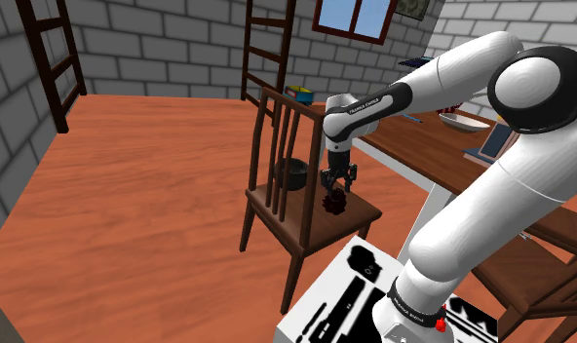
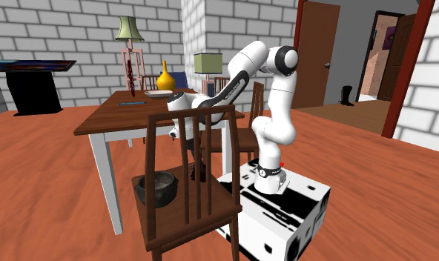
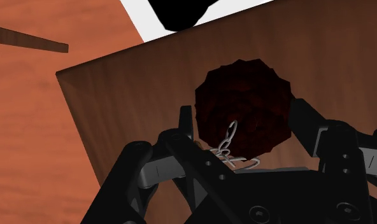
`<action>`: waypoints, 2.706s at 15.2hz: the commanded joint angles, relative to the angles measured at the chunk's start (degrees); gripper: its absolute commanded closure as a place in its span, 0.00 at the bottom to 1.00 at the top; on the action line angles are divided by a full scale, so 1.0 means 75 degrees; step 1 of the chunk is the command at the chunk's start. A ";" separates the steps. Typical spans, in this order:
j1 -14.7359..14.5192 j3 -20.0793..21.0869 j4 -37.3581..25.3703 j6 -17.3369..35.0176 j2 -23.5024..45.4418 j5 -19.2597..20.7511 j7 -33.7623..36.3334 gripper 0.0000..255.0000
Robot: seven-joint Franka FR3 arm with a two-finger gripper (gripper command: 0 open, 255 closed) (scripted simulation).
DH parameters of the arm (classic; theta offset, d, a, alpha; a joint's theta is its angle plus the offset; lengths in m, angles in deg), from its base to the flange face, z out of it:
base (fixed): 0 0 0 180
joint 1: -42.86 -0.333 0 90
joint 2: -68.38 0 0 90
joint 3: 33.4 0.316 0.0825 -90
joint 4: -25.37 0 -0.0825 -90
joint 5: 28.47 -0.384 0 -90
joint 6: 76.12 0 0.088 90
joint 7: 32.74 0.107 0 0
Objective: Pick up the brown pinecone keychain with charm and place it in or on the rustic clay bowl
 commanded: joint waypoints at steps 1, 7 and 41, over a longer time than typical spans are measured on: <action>-0.0001 0.0001 0.0008 -0.0005 0.0004 -0.0004 0.0000 1.00; -0.0006 0.0021 -0.0268 -0.0563 -0.0279 -0.0015 -0.0036 1.00; -0.0230 0.0354 -0.4489 -0.3834 0.0697 -0.0353 0.0044 1.00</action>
